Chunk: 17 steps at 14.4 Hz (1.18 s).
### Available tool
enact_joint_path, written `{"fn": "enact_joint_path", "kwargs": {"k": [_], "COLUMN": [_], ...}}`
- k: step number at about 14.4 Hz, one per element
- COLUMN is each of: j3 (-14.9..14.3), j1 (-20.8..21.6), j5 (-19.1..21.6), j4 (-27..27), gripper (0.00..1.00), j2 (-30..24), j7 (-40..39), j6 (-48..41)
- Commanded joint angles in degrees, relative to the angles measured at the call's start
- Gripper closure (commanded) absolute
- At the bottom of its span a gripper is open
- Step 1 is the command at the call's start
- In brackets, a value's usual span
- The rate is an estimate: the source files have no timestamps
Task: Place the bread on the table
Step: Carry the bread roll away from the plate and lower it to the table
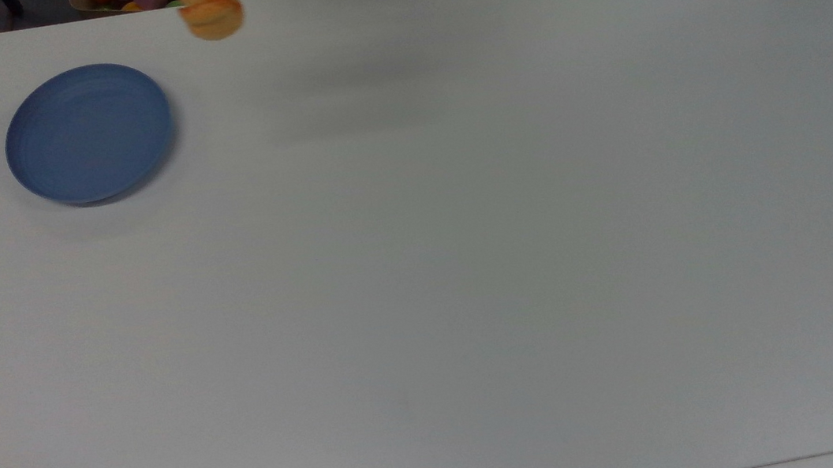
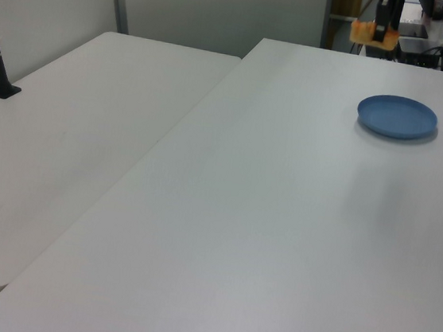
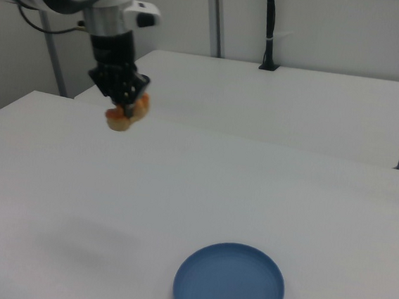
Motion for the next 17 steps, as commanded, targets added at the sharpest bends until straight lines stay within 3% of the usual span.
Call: {"fn": "enact_joint_path", "kwargs": {"k": [1,5,9,13,17], "j3": [2.8,4.4,4.7,5.9,6.3], "j1": [4.0,7.4,10.2,10.5,10.6], "j5": [0.5,0.5,0.3,0.1,-1.0], "j4": [-1.7,-6.8,-17.9,-26.6,-28.8], "gripper": [1.00,1.00,1.00,1.00,1.00], "j2": [-0.4,0.0,0.6,5.4,9.1], "j7": [5.0,6.5,8.3,8.4,8.9], "j6": [-0.8,2.1,14.2,25.4,29.2]}}
